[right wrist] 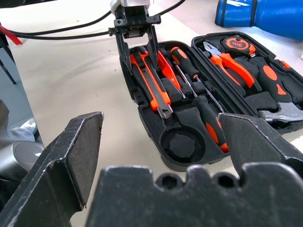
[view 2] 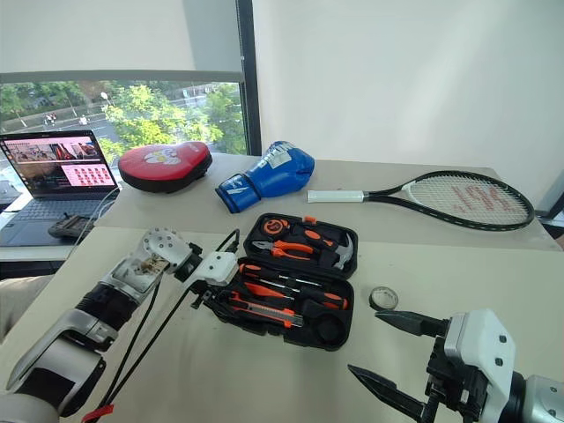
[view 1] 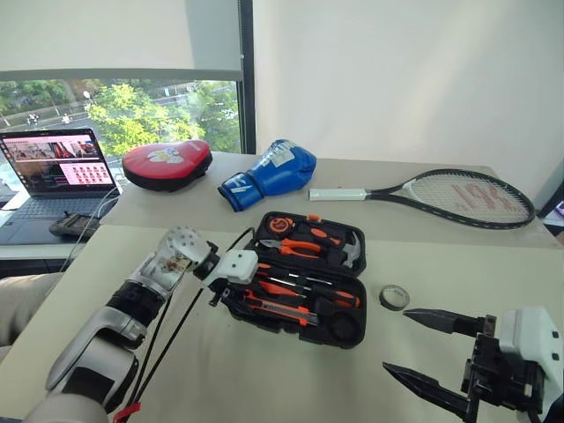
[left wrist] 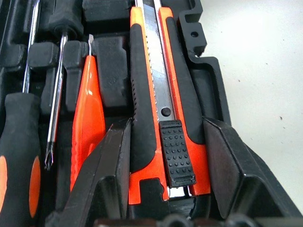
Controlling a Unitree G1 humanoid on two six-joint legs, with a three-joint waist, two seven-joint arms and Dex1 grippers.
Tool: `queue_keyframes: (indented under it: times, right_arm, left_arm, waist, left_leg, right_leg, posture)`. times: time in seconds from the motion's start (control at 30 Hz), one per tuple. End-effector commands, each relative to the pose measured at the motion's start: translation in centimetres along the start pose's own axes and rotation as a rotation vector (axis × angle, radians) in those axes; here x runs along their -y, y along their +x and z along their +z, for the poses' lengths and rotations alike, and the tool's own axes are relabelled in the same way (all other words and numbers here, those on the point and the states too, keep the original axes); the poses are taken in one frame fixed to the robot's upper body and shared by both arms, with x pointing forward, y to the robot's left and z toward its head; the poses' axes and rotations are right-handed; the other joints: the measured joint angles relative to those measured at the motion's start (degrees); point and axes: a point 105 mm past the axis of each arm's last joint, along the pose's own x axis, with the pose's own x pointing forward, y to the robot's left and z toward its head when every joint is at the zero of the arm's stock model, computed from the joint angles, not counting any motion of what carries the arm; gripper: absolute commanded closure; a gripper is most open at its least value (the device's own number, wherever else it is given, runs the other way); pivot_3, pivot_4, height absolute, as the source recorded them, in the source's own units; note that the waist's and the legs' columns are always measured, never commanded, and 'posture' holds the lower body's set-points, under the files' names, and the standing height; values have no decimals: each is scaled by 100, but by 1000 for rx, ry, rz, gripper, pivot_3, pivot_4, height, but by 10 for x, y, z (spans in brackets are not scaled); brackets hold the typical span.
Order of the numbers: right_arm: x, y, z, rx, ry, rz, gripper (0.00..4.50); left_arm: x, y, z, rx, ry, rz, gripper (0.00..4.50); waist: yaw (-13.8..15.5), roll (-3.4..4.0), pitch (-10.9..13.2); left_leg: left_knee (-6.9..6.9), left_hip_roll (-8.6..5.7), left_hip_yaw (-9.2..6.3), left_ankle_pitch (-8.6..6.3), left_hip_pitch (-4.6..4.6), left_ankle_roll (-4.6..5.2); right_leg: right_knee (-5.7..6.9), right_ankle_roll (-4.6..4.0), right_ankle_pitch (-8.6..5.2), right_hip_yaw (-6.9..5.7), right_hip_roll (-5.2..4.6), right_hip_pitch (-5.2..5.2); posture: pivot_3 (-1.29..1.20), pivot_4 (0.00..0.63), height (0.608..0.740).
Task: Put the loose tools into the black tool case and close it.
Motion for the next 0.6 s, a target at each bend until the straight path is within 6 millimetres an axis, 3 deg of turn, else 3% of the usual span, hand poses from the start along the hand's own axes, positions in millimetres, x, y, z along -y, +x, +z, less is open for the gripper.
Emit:
queue_keyframes:
  times: [0.03, 0.07, 0.13, 0.3, 0.33, 0.4, 0.43, 0.5, 0.53, 0.6]
  right_arm:
    - [0, 1, 7, 19, -45, 6, 0]
    - [0, 1, 7, 19, -47, 7, 0]
    - [0, 1, 8, 19, -48, 8, 0]
    - [-1, 0, 8, 17, -51, 4, 0]
    - [-1, -1, 8, 17, -51, 3, 0]
    - [0, -1, 7, 18, -50, 0, 0]
    - [0, 0, 7, 18, -49, -1, 0]
    - [1, 0, 6, 21, -47, -2, 0]
    - [2, 0, 6, 23, -47, -2, 0]
    - [3, 1, 7, 28, -49, -1, 0]
  left_arm:
    - [3, 8, -2, -14, 32, -36, 2719]
    - [2, 9, -3, -15, 27, -35, 2719]
    - [3, 8, -4, -14, 13, -45, 1714]
    - [-8, -10, 13, 98, -30, 44, 88]
    - [-9, -15, 17, 129, -40, 59, 37]
    - [-11, -31, 31, 249, -123, 100, 37]
    - [-13, -39, 38, 327, -184, 134, 242]
    - [-15, -47, 44, 424, -279, 201, 771]
    - [-15, -46, 44, 448, -309, 234, 1307]
    - [-13, -42, 43, 479, -349, 301, 1880]
  waist:
    - [1, 0, 0]
    - [0, 0, 0]
    - [1, 1, 0]
    - [-23, 1, -1]
    - [-25, 1, -1]
    - [-22, 1, 0]
    - [-23, 1, 0]
    - [-23, 2, 0]
    - [-25, 2, 0]
    - [-23, 5, -2]
  left_leg:
    - [1, -1, 0, 0, 0, 0]
    - [1, -1, 0, 0, 0, 0]
    - [1, -1, 0, 0, 1, 1]
    - [1, 0, 1, 0, 3, 1]
    - [0, 1, 1, 0, 4, 0]
    - [1, 1, 0, 1, 2, -1]
    - [3, 1, 0, 1, 1, -1]
    - [10, 4, -2, 1, -1, -2]
    - [12, 5, -3, 1, 0, -3]
    - [12, 4, -3, 3, 10, -6]
  right_leg:
    - [0, 0, 0, 0, 0, 1]
    - [-1, 0, 0, 0, 0, 1]
    - [-1, 0, 0, 0, 0, 2]
    - [0, 0, 0, 1, 3, 2]
    - [1, 0, 0, 1, 3, 2]
    - [3, 1, 0, 0, 4, 0]
    - [5, 1, 0, 0, 4, -1]
    - [8, 2, 0, -1, 4, -1]
    - [9, 3, 0, 0, 3, 0]
    - [10, 7, -1, 2, 2, 10]
  posture:
    - [0, 150, 740]
    - [0, 150, 740]
    - [0, 150, 740]
    - [0, 150, 740]
    - [0, 150, 740]
    - [0, 150, 740]
    - [0, 150, 740]
    - [0, 150, 740]
    - [0, 150, 740]
    - [0, 150, 740]
